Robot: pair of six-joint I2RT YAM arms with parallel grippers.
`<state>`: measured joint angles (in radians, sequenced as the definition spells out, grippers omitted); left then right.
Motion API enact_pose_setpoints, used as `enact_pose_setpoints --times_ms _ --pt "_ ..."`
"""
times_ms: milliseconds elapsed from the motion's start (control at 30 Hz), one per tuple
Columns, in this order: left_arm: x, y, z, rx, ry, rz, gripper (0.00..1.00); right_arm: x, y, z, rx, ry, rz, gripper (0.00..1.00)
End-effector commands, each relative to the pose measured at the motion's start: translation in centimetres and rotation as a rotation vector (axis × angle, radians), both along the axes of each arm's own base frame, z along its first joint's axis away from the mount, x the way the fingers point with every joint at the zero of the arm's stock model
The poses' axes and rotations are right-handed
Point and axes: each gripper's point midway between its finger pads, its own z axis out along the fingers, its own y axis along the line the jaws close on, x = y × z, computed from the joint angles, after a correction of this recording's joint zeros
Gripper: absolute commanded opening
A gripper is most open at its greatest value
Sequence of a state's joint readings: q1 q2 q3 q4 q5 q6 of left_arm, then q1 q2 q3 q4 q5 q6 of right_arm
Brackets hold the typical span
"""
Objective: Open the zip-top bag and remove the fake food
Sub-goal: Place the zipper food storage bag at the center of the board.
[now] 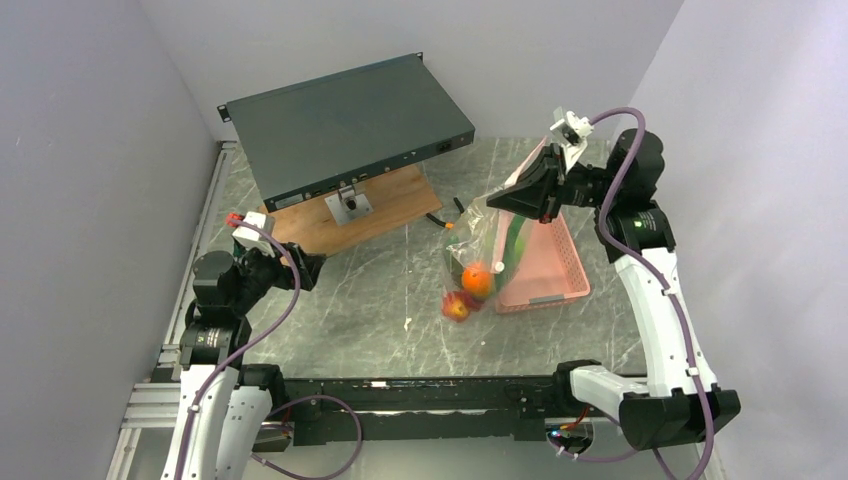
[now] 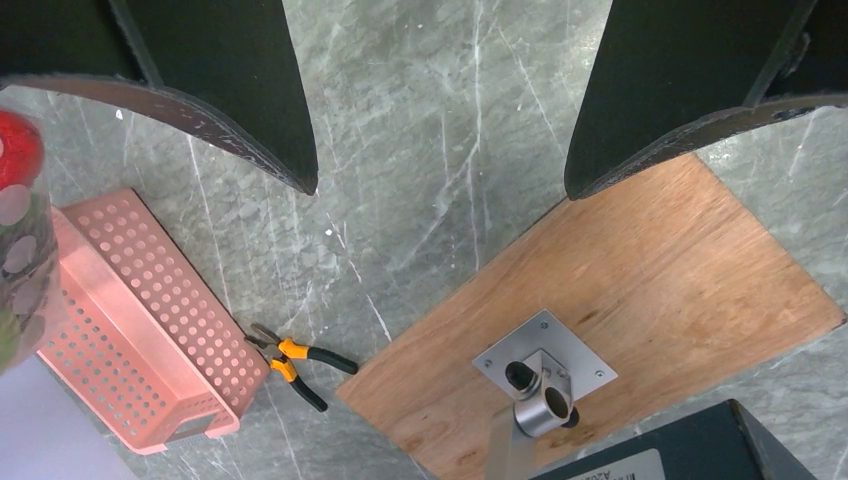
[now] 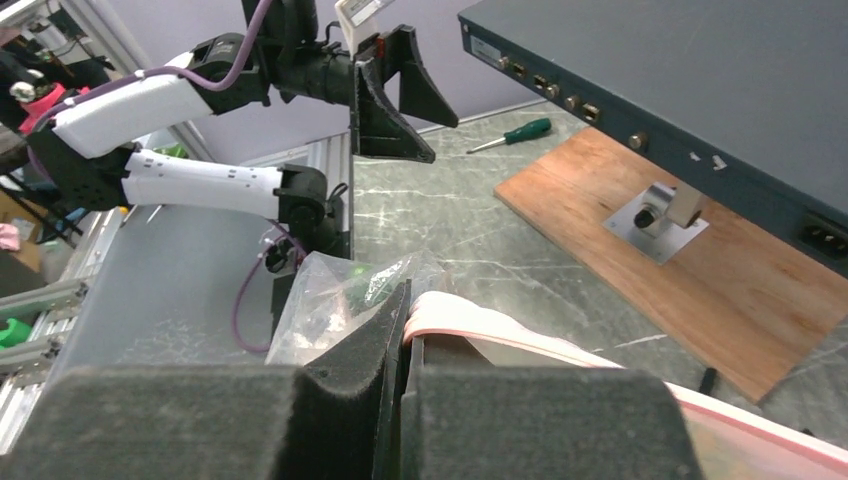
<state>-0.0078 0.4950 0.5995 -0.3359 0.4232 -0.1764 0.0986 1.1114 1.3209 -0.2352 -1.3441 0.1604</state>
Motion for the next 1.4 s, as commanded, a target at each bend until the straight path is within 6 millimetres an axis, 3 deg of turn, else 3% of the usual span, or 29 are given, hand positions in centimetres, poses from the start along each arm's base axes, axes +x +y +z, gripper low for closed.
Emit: enact_pose_setpoints --times_ms 0,133,367,500,700,767,967,1067,1200,1367 --pt "0.2 -0.6 1.2 0.010 -0.057 -0.053 0.99 0.2 1.3 -0.1 0.007 -0.028 0.021 0.00" --pt "0.0 -1.2 1.4 0.010 -0.069 -0.091 0.99 0.0 2.7 -1.2 0.002 0.013 0.056 0.00" --pt "-0.4 -2.0 1.8 0.008 -0.090 -0.153 0.99 -0.1 4.6 -1.5 -0.003 0.031 0.076 0.00" --pt "-0.7 -2.4 2.1 0.006 -0.101 -0.182 0.99 1.3 5.2 -4.4 -0.022 0.084 0.020 0.00" --pt "-2.3 -4.8 3.3 -0.038 -0.169 -0.352 0.99 2.1 5.5 -13.1 -0.031 0.271 -0.043 0.44" --pt "-3.1 -5.8 3.7 -0.058 -0.189 -0.411 0.99 1.9 5.2 -15.0 -0.059 0.258 -0.059 0.55" --pt "-5.5 -8.4 4.3 -0.127 -0.214 -0.500 0.99 0.1 4.3 -14.9 -0.061 0.176 0.002 0.83" --pt "-7.2 -9.6 4.8 -0.126 -0.272 -0.523 0.98 -1.0 3.2 -14.7 -0.031 0.143 0.063 0.92" --pt "-8.4 -11.1 4.6 -0.136 -0.311 -0.554 0.97 -2.2 2.2 -14.7 -0.015 0.132 0.104 0.97" --pt "-8.9 -14.6 3.1 -0.066 -0.268 -0.618 0.96 -3.2 1.8 -15.0 -0.018 0.115 0.129 0.99"
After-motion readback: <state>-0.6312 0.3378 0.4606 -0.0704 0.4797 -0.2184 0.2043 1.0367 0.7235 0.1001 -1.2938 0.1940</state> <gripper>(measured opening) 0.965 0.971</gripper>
